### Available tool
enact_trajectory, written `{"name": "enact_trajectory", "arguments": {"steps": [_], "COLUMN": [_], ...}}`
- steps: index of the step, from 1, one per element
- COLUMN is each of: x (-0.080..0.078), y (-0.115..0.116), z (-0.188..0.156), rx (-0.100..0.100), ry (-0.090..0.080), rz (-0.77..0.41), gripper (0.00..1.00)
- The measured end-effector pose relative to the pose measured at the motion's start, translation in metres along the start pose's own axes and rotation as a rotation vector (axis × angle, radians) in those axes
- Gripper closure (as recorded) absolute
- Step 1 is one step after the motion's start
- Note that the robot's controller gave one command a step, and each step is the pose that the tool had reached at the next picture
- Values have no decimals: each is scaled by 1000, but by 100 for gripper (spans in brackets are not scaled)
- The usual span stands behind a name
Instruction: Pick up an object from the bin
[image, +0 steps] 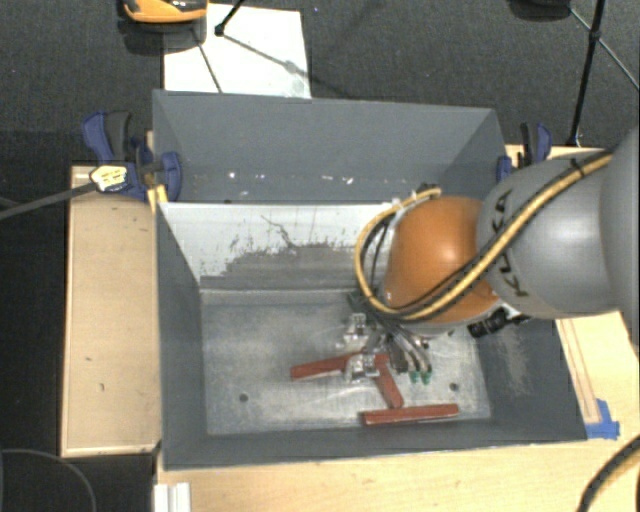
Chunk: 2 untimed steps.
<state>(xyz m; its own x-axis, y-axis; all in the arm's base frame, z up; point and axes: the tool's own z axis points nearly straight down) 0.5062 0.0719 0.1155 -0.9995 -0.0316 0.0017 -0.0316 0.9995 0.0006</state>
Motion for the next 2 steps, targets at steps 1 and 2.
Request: {"name": "enact_trajectory", "arguments": {"steps": [1,2], "x": [1,0], "y": [0,0], "z": [-20,-40], "rx": [1,1], "ry": [2,0], "rz": [2,1], "gripper": [100,100]}}
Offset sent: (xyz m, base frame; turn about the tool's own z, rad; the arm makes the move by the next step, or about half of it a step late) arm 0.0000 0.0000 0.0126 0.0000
